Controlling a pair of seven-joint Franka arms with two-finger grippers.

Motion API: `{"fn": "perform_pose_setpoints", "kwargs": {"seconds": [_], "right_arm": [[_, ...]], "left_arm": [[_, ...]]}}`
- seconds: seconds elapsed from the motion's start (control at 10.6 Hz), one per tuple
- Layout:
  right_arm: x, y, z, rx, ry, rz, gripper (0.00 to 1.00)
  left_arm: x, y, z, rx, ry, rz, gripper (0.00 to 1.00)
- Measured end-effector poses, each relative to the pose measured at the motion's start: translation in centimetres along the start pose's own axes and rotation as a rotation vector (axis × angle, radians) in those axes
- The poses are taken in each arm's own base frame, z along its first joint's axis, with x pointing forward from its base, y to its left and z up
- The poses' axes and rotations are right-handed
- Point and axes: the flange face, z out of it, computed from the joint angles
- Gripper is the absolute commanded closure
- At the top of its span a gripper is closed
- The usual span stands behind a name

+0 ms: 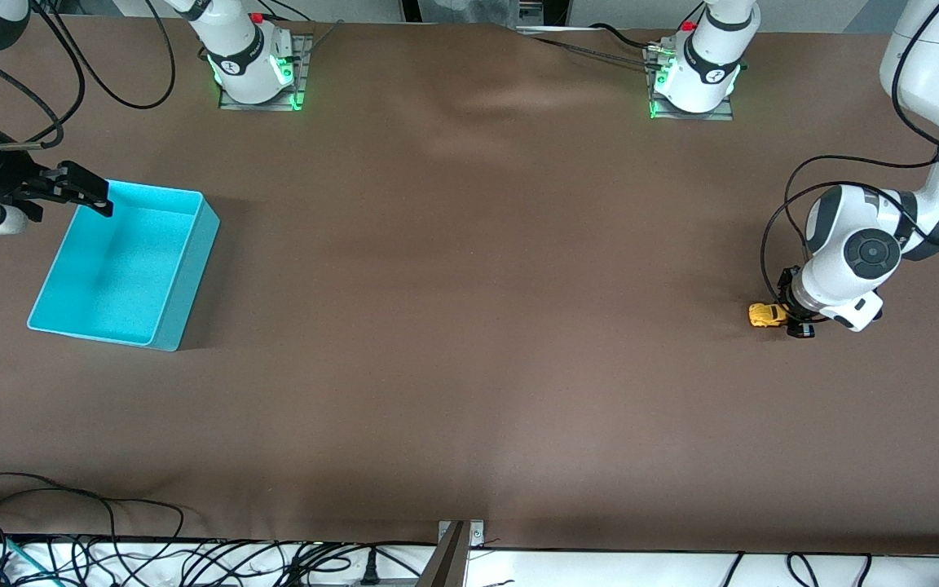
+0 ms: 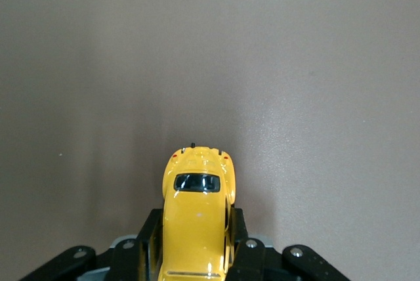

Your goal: Wind up and store yellow beetle car

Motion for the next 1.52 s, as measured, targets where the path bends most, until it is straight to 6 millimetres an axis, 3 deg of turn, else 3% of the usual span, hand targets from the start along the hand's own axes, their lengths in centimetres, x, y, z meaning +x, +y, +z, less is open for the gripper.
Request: {"fn": "perform_pose_setpoints", "kwargs": {"seconds": [0.09,0.66,0.85,1.14,1.52], "right_arm": [[0.0,-0.2,0.0,0.000,0.000,-0.004,0.00],[0.0,-0.4,0.0,0.000,0.000,-0.008,0.00],[0.0,-0.4,0.0,0.000,0.000,-0.008,0.00],[0.0,-0.4,0.0,0.000,0.000,-0.008,0.00],[0.0,-0.4,0.0,0.000,0.000,-0.008,0.00]], "left_arm": [[0.2,0.3,-0.1,-0.007,-0.001,-0.004,0.18],[1.3,1.2,-0.6,-0.026,0.000,-0.026,0.19],[1.2,1.2,-0.6,-0.026,-0.001,-0.024,0.57],[0.8,1.2,-0.7,-0.021,-0.001,-0.016,1.00],[0.6,1.2,-0.7,-0.021,-0.002,-0.014,1.00]]}}
